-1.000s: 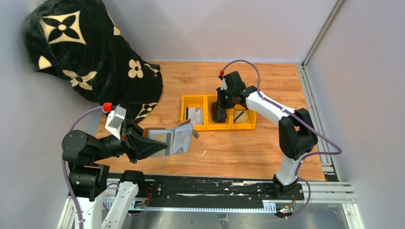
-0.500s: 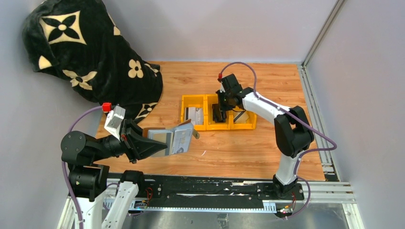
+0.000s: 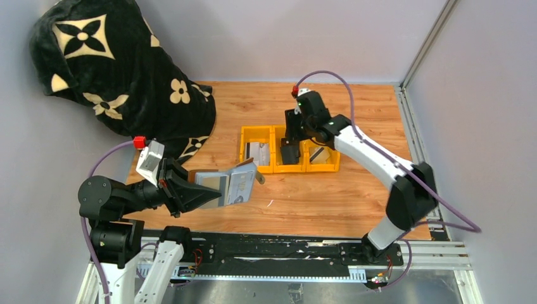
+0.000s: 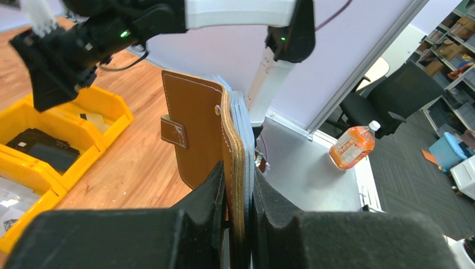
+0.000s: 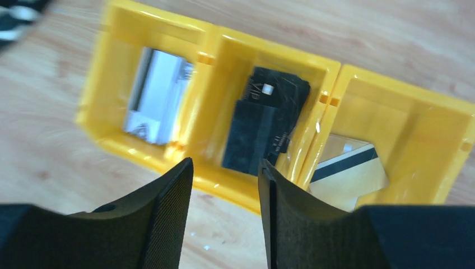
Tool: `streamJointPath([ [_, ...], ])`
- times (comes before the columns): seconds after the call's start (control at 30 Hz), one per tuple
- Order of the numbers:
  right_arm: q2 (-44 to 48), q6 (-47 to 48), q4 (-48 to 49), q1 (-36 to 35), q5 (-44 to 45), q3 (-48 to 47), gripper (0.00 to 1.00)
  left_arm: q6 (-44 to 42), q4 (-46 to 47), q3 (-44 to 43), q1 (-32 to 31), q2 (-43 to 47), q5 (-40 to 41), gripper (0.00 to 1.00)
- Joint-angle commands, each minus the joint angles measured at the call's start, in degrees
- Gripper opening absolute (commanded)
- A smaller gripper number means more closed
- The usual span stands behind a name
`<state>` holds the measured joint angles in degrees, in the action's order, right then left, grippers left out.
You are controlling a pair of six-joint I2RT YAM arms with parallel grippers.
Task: Take the credit cards out of the card holder
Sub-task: Place the credit card in the storage box, then remove the credit card from the card holder.
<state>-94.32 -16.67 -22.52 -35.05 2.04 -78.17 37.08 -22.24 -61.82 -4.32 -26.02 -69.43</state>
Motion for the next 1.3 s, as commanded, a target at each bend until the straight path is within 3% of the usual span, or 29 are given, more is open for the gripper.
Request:
streamJointPath([
  [0.0,14.1,-3.6,5.3,-1.2,-10.8,3.1,0.60,2.4,5.3,-1.5,-0.3,0.4,1.9,0.00],
  [0.07,21.2,-8.7,16.3,-1.2,-19.3,9.1,0.71,3.5,7.2,-1.4,-0.3,0.4,3.9,0.00],
  [0.1,24.6,-12.6,24.7,-1.2,-26.4,14.8,0.73,4.7,9.0,-1.2,-0.3,0.4,4.8,0.00],
  [0.2,32.1,-25.8,49.0,-1.4,-36.4,26.3,0.75,8.4,14.2,-0.2,-0.3,0.1,7.3,0.00],
  [0.3,36.7,-37.0,67.4,-2.4,-39.7,33.8,0.76,9.7,15.7,0.2,-0.3,-0.2,9.7,0.00],
  [0.4,39.8,-40.1,77.1,-6.9,-37.6,38.3,0.76,11.0,16.9,0.9,-0.3,-0.3,12.2,0.00],
  [0.57,42.2,-34.8,76.8,-16.1,-29.7,38.3,0.77,12.3,18.2,1.3,-0.3,-0.8,14.1,0.00],
  [0.8,39.2,-19.8,72.7,-30.4,-14.2,35.4,0.77,13.2,18.3,1.0,-0.3,-1.1,14.0,0.00],
  [1.1,32.5,-19.0,73.7,-35.8,-0.6,32.9,0.77,15.4,20.6,0.7,-0.3,-1.3,11.8,0.00],
  [1.27,28.3,-22.7,74.1,-36.1,0.0,29.9,0.77,17.1,22.0,0.7,-0.3,-1.2,10.3,0.00],
])
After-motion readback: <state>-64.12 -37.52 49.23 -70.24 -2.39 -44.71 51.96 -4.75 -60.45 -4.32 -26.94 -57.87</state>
